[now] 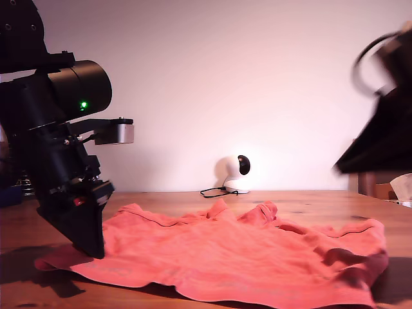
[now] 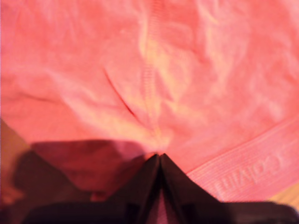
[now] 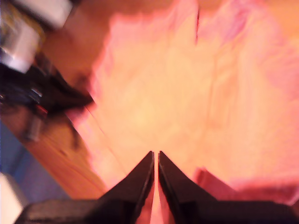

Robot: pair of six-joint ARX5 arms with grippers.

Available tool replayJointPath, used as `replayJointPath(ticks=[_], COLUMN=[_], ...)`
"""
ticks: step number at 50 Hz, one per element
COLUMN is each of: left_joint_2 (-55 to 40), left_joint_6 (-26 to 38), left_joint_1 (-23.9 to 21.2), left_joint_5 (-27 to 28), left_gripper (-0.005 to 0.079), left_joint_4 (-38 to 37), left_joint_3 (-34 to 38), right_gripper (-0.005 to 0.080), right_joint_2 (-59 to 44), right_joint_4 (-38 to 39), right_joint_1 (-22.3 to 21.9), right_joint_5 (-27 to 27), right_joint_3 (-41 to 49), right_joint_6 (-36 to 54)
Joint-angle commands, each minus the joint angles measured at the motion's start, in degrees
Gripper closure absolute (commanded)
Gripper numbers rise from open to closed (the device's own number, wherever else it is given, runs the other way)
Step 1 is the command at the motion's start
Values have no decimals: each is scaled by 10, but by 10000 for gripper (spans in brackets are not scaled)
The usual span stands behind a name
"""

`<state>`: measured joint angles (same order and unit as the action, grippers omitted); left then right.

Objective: Fold the underwear in front of you. After folding it, place it to the right side.

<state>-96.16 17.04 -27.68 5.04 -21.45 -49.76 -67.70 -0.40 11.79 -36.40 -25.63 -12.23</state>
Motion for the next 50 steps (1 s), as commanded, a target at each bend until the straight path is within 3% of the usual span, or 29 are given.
replayJointPath(ticks=[1,21,39,50], left_joint_2=[-28,-28,-28,-28], left_joint_6=[11,21,36,57], left_joint_1=[1,1,3,19], left_joint_5=[-19,-27,-53,-70], left_gripper=[761,761,761,762], left_joint_4=[-16,-72,-83,-34], left_joint_3=[14,14,14,13], right_gripper=[762,762,762,762], right_joint_2=[-36,-207,-292,-294], right_joint_4=[9,-8,-21,-36], right_joint_1=[17,50,50,65], right_joint_5=[30,131,156,141], right_joint_3=[-19,-141,-169,-169], right_joint_6=[11,128,169,166])
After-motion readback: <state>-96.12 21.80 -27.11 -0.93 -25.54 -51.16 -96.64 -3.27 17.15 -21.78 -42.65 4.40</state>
